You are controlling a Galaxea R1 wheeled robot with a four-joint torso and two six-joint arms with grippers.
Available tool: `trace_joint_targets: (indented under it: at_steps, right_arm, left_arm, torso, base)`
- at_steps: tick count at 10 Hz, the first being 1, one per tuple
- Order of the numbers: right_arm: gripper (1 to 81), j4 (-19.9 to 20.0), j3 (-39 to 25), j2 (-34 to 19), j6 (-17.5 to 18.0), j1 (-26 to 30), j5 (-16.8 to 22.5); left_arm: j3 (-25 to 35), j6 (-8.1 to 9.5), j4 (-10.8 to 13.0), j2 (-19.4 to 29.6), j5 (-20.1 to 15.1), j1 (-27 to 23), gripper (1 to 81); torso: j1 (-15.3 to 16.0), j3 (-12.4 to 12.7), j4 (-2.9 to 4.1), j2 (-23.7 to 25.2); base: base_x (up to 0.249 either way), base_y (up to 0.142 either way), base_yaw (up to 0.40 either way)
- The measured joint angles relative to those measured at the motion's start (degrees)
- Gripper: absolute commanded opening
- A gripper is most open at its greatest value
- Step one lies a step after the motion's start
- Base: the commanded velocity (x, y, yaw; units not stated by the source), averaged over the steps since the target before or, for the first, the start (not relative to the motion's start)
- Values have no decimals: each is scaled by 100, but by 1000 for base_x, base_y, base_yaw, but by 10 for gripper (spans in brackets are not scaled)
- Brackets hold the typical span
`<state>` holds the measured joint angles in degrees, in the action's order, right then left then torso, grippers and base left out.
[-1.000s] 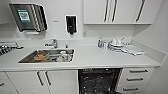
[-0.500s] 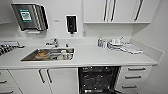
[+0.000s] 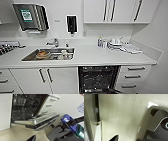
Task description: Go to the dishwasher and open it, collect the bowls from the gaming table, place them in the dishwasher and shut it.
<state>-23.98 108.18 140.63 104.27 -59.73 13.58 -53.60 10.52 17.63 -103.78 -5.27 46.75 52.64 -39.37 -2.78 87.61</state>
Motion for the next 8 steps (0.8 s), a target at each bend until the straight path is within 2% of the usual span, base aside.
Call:
trace_joint_targets:
  at_steps: [3, 5, 6, 8]
  right_arm:
    - [811, -221, 119, 13, -1323, -245, -39]
    - [811, -430, 500, 144, -2260, -573, -72]
    - [811, -512, 638, 251, -2814, -730, -135]
    - [811, -636, 675, 391, -3701, -1030, -335]
  left_arm:
    - [-863, -2, 0, -245, -13, 571, 811]
    - [-1521, -5, 0, -518, 32, 1030, 811]
    - [-1880, -9, 0, -669, 78, 1273, 811]
    - [-2672, -22, 1, -1141, 288, 1874, 811]
  torso:
    - [0, 0, 0, 0]
    - [0, 0, 0, 2]
    - [0, 0, 0, 2]
    - [0, 2, 0, 2]
  base:
    - [0, 0, 0]
    - [0, 0, 0]
    - [0, 0, 0]
    - [0, 0, 0]
